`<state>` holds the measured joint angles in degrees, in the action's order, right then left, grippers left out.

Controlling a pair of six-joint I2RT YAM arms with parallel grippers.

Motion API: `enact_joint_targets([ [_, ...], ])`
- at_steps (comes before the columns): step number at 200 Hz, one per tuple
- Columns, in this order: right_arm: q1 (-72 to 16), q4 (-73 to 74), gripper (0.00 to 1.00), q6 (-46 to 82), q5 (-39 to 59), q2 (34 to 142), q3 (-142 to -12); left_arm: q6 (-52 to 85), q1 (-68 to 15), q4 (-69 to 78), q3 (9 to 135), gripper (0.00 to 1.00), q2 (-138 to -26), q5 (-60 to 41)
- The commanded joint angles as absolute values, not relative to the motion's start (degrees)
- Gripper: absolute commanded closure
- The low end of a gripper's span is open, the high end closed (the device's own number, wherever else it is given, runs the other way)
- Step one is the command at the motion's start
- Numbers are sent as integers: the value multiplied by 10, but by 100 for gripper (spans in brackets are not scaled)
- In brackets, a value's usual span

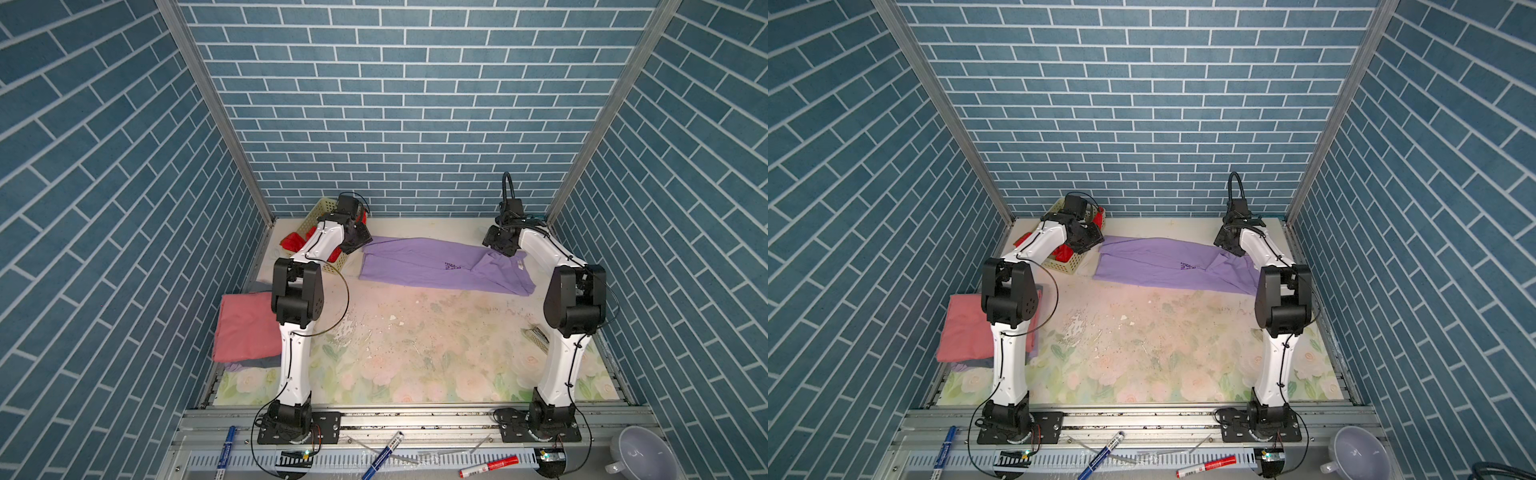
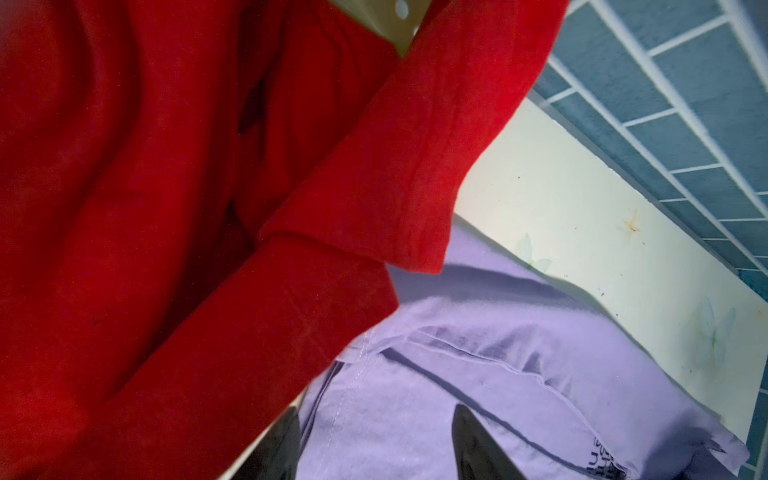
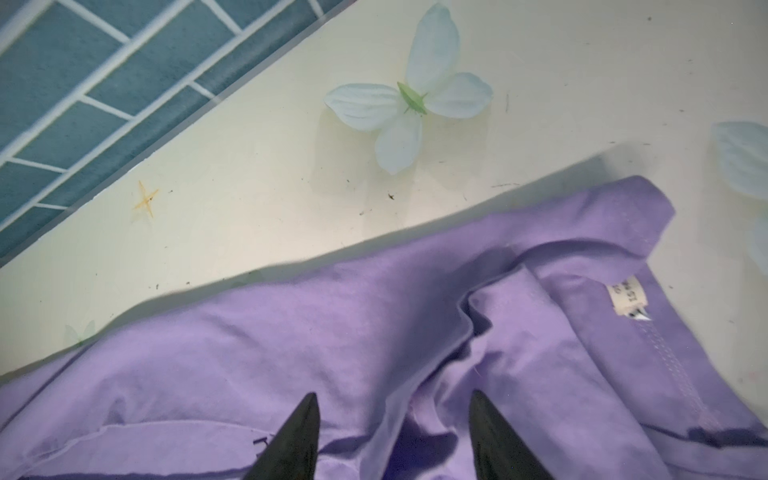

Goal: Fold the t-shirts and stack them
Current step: 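Open both grippers and lift them above the folded strip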

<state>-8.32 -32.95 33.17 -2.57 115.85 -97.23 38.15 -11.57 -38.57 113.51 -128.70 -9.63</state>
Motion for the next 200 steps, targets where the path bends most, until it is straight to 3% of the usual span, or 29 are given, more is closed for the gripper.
enact_joint_targets([
  [1, -76, -338, 45, 352, -43, 1105, -923, 363, -125, -397, 1147, 39, -1262, -86],
  [46, -76, -293, 55, 386, -8, 1097, -855, 306, -176, -470, 1235, 38, -1305, -96],
  [149, -85, -143, 51, 446, 172, 1303, -1009, 340, -184, -444, 1240, 38, -1329, -118],
  [200, -87, -134, 43, 404, 116, 1205, -932, 317, -184, -481, 1291, 38, -1371, -122],
])
